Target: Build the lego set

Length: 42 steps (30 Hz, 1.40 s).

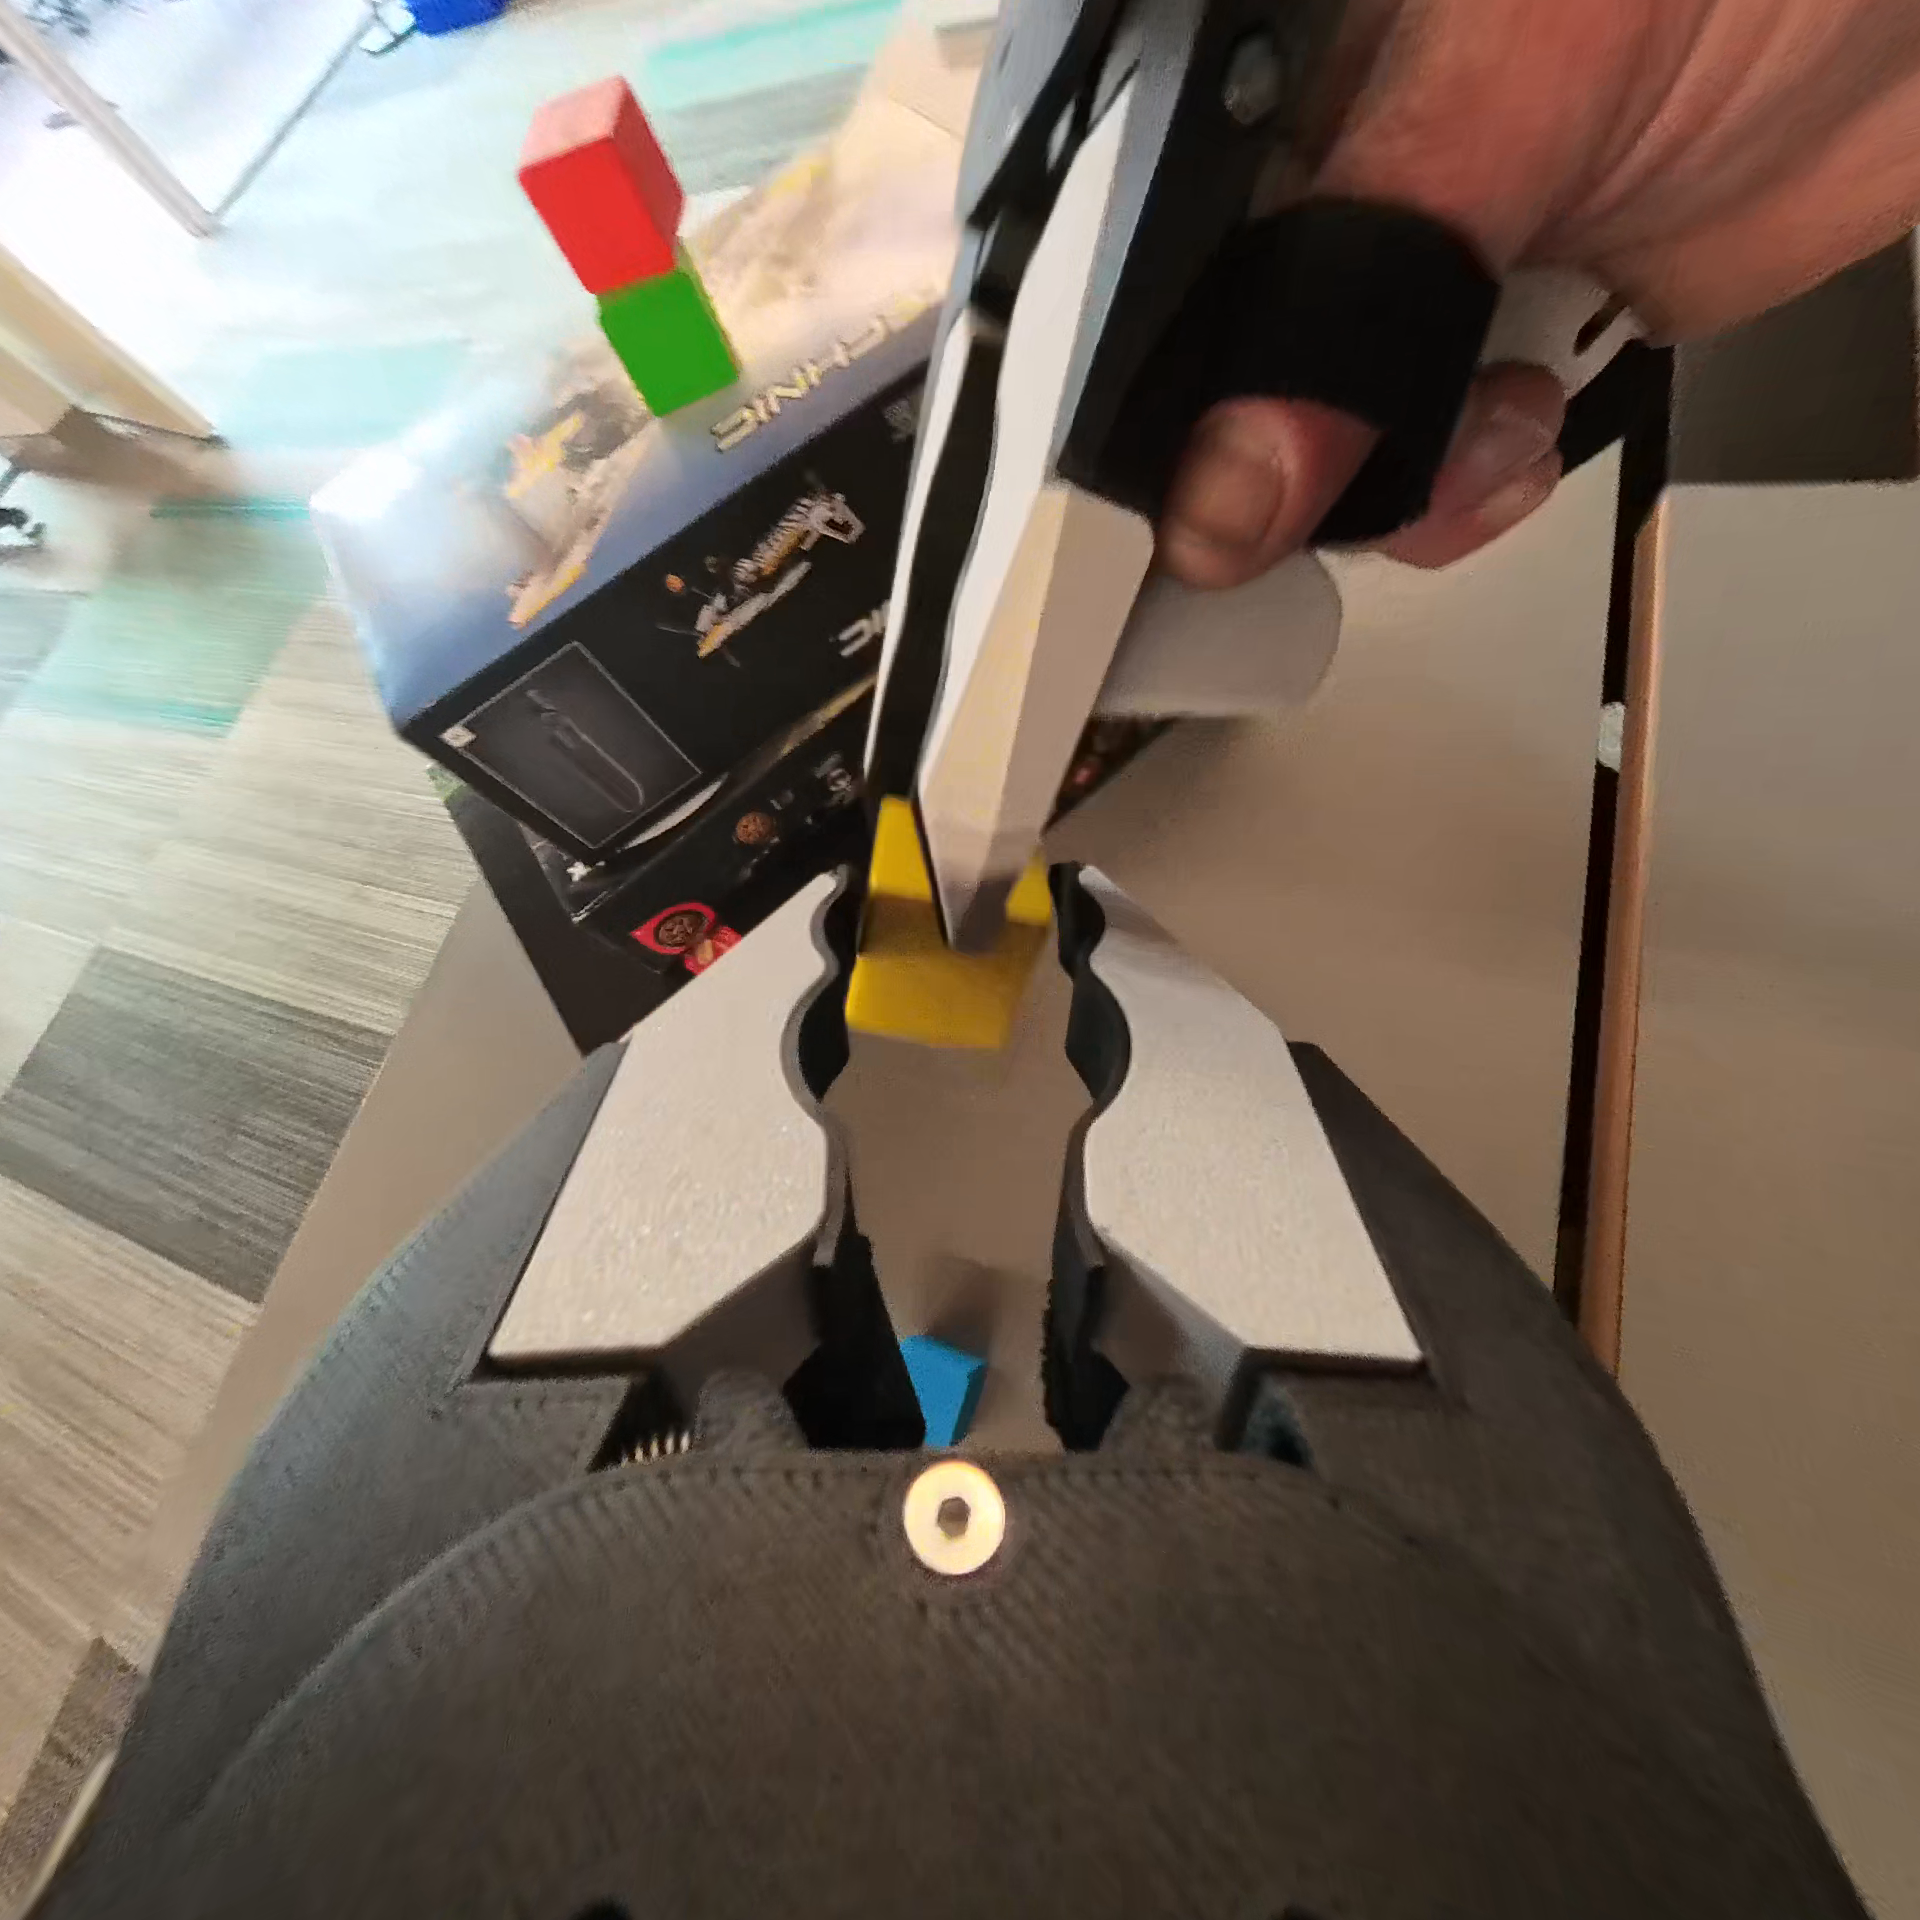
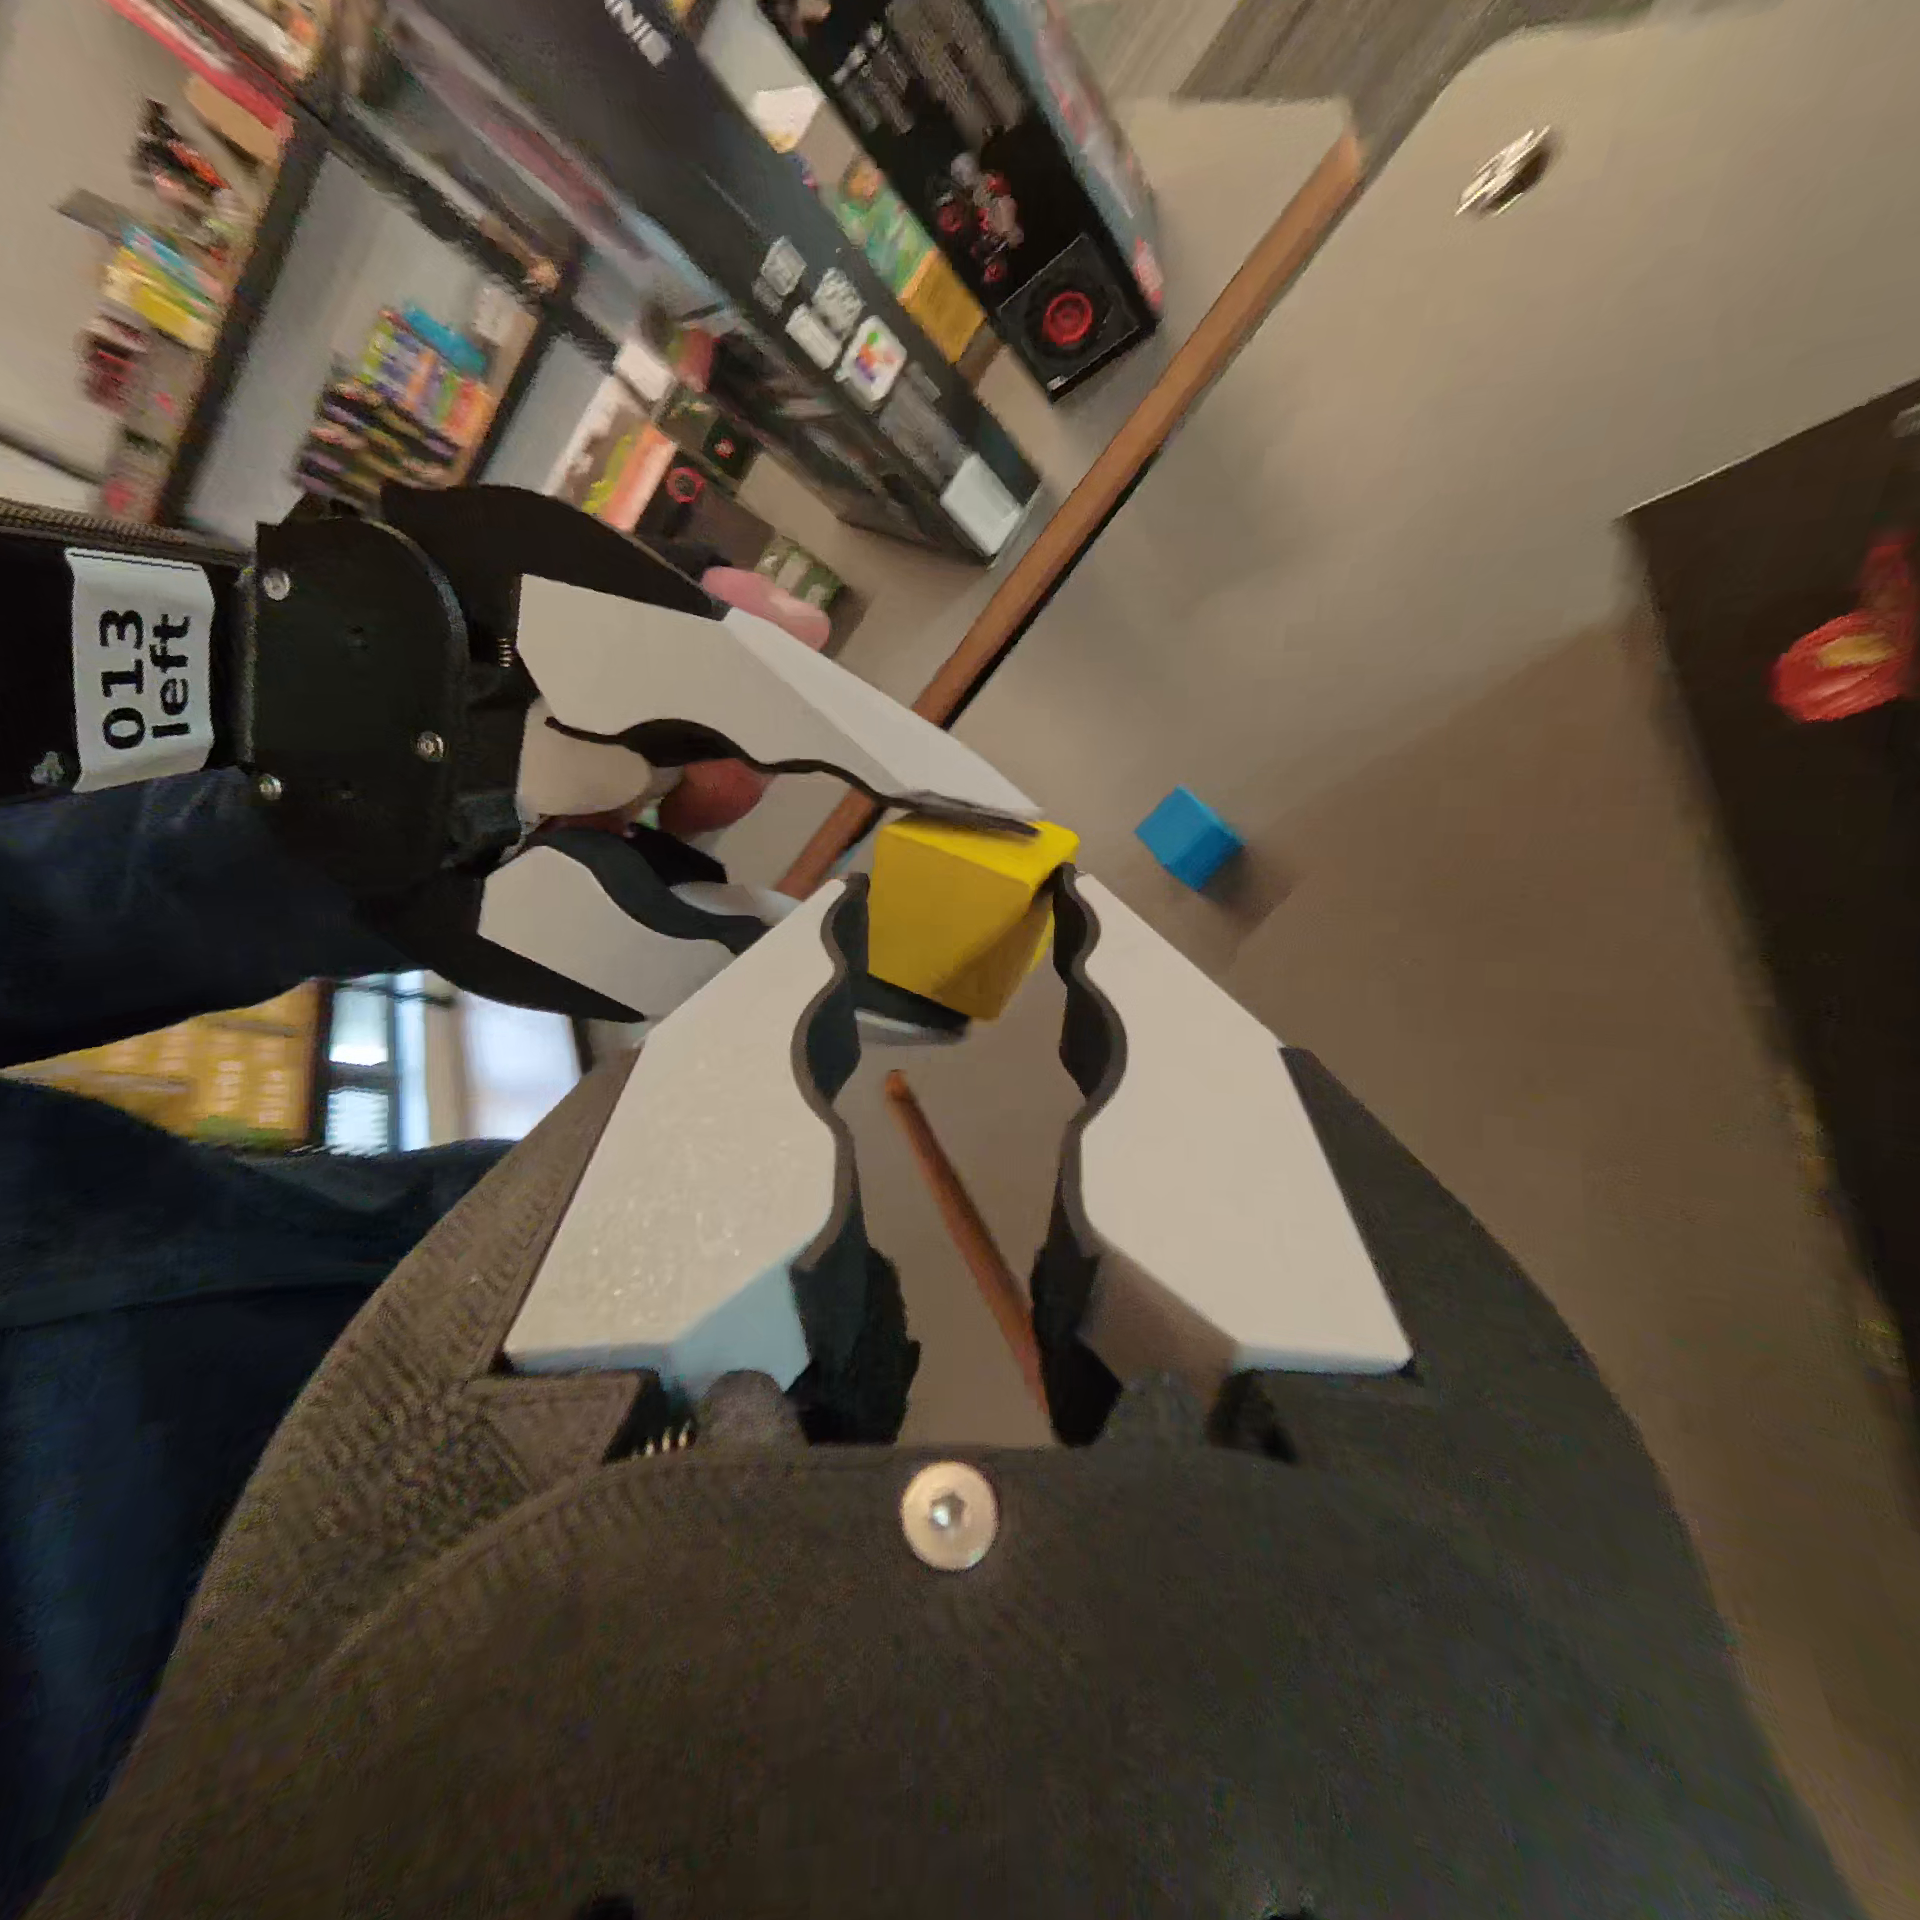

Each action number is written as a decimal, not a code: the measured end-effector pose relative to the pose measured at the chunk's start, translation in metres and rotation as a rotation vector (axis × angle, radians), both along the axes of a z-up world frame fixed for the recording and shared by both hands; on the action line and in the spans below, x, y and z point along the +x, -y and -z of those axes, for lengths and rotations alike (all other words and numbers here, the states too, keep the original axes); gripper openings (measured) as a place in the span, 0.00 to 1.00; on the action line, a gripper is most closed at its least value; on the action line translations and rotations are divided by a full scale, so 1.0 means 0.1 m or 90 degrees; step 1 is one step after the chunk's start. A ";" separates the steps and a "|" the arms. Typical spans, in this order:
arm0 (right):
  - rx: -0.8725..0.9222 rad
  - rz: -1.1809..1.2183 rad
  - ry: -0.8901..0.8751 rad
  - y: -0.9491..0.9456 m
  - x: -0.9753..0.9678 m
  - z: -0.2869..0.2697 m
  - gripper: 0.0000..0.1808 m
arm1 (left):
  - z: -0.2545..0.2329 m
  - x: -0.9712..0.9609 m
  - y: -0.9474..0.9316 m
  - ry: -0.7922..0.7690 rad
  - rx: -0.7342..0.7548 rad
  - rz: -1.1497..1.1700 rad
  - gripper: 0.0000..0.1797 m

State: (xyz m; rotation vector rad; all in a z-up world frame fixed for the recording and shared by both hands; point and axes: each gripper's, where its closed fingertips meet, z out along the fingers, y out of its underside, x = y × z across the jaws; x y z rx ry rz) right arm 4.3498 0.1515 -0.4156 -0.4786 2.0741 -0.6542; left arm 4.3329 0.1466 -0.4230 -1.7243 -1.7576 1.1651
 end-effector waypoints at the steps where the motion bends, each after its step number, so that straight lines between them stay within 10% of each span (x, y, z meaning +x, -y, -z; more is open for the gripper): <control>1: -0.016 0.017 -0.013 0.06 -0.09 -0.08 0.19 | -0.03 0.01 0.03 -0.016 0.009 -0.016 0.23; 13: -0.333 0.311 -0.211 1.12 -1.86 -1.02 0.19 | 0.86 0.59 0.32 0.051 0.157 -0.155 0.26; 34: -0.319 0.334 -0.288 0.72 -1.82 -0.44 0.22 | 2.12 1.03 0.49 0.235 0.245 -0.225 0.39; 42: -0.294 0.268 -0.284 0.27 -1.29 -0.11 0.17 | 2.28 1.07 0.55 0.292 0.263 -0.237 0.12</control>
